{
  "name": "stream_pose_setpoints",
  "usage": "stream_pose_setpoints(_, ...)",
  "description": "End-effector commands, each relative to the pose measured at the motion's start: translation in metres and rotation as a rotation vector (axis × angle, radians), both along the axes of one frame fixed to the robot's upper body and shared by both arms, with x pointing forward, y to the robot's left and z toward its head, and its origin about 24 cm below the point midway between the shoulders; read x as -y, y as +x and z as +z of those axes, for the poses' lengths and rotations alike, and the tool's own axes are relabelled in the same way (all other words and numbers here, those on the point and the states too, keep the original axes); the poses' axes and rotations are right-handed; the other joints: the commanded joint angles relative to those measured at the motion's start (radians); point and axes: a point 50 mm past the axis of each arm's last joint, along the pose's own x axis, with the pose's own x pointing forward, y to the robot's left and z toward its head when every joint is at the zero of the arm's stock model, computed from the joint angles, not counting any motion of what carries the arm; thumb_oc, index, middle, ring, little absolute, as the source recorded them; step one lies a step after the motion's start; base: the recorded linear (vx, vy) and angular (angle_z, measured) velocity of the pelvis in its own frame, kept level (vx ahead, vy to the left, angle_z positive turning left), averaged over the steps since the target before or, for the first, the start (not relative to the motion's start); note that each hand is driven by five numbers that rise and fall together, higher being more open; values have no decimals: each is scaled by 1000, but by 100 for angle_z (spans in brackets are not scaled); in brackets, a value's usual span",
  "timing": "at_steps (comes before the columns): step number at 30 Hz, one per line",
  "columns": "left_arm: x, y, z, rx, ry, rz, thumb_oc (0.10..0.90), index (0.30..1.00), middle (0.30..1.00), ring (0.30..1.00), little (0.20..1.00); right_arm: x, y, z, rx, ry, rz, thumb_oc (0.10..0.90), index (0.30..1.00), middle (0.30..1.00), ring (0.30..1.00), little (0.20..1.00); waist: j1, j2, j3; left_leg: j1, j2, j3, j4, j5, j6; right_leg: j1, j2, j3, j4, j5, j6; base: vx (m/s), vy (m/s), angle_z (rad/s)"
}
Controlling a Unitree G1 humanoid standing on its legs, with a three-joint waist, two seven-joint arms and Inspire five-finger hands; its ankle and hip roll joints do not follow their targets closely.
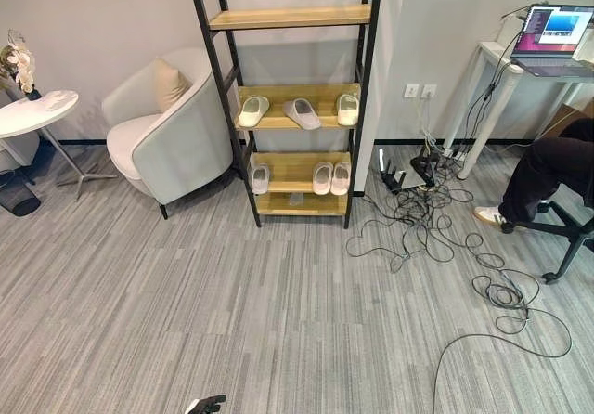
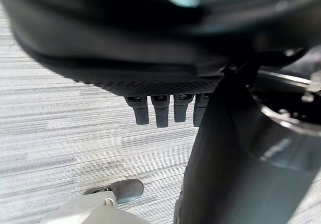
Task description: Arrange the slippers neatly on the shoe rack.
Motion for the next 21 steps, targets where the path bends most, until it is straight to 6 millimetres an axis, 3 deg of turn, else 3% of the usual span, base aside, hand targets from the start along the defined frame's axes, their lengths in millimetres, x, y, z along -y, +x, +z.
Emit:
stream_pose_setpoints(1,0,-1,-1,-22,20,-24,800,900,900,900,900,1,8,1,24,-34,2,800,900,900,900,900,13,-56,-9,-15,-67,-70,-43,-34,20,-5,0,5,14,-87,39,0,0,0)
stream_pose_setpoints(13,2,1,-1,-34,23,-79,800,900,900,900,900,-3,8,0,19,-19,10,800,900,900,900,900,1,-55,6,-14,-59,-77,-43,-32,15,-15,8,2,42,-105,29,3,-19,1)
stream_pose_setpoints(21,4,17,2,3,29,-108,800,900,900,900,900,-3,12,1,29,-18,6,800,900,900,900,900,-14,-54,35,-44,-46,-97,-20,-24,4,-71,27,14,119,-137,3,-10,-47,11)
